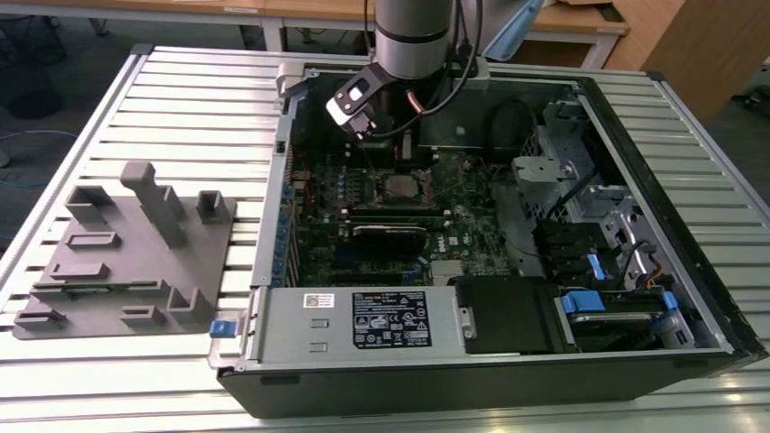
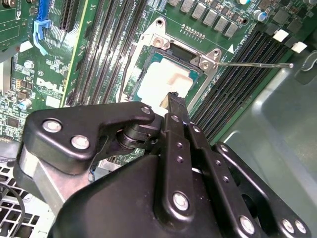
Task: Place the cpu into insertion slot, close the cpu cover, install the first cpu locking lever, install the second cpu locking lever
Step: 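Close the cpu cover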
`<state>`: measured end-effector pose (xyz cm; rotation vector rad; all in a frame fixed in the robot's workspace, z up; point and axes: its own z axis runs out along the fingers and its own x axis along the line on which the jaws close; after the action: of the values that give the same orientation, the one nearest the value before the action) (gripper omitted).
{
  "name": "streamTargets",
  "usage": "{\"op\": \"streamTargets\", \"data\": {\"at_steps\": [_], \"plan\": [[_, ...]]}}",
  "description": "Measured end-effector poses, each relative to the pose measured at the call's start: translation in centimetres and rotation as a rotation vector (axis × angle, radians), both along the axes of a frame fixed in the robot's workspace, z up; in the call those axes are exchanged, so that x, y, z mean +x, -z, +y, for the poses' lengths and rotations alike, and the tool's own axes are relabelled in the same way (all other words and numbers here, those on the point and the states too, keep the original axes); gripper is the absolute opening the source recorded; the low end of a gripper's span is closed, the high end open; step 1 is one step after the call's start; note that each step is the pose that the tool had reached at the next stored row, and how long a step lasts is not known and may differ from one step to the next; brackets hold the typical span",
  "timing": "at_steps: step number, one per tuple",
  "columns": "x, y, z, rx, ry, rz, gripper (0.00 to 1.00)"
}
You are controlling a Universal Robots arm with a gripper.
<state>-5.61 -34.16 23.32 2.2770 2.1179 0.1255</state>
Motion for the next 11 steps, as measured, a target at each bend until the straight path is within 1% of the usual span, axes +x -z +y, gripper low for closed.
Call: {"op": "streamTargets", "data": {"at_steps": [9, 11], "plan": [[0.0, -0.13, 0.0, 0.0002, 0.0, -0.0001, 0.11], [0.0, -0.28, 0.0, -0.0001, 0.0, 0.0001, 0.11]]}}
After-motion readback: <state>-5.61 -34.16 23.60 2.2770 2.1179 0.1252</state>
